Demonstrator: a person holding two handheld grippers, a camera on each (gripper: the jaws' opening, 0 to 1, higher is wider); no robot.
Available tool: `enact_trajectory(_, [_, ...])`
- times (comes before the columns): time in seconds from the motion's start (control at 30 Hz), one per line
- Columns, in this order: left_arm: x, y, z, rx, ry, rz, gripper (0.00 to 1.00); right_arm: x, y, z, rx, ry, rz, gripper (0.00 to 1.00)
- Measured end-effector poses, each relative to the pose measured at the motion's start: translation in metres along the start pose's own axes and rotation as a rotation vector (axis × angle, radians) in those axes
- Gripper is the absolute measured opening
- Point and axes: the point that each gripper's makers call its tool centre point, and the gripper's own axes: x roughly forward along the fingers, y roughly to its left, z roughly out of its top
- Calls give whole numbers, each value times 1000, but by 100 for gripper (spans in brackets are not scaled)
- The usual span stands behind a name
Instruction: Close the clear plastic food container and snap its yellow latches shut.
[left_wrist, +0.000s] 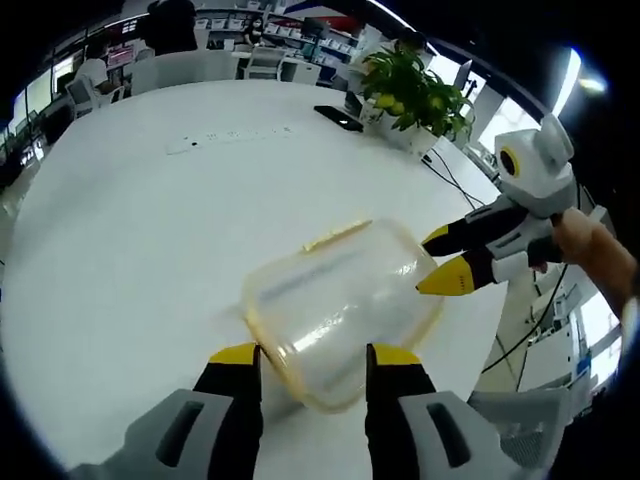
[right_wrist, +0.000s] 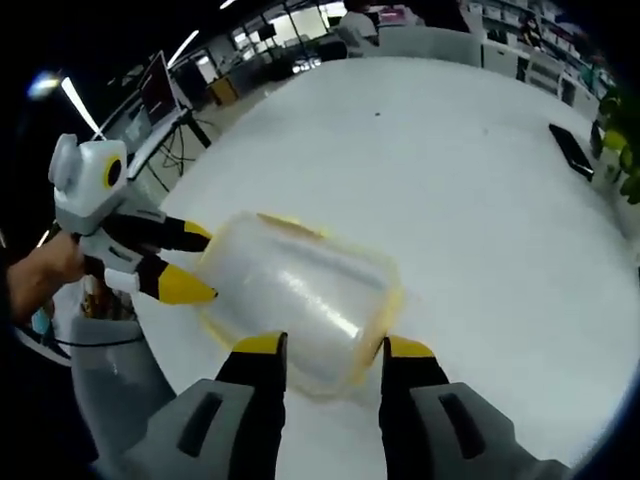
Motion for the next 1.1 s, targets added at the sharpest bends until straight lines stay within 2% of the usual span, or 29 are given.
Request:
enact_trajectory(0.6, [-4, -3, -9, 6, 19, -14, 34, -1, 8, -1, 23, -6, -11, 33])
enact_trajectory(1.1, [-19, 7, -27, 8, 29, -29, 35, 1, 32, -11, 33, -14, -16, 34])
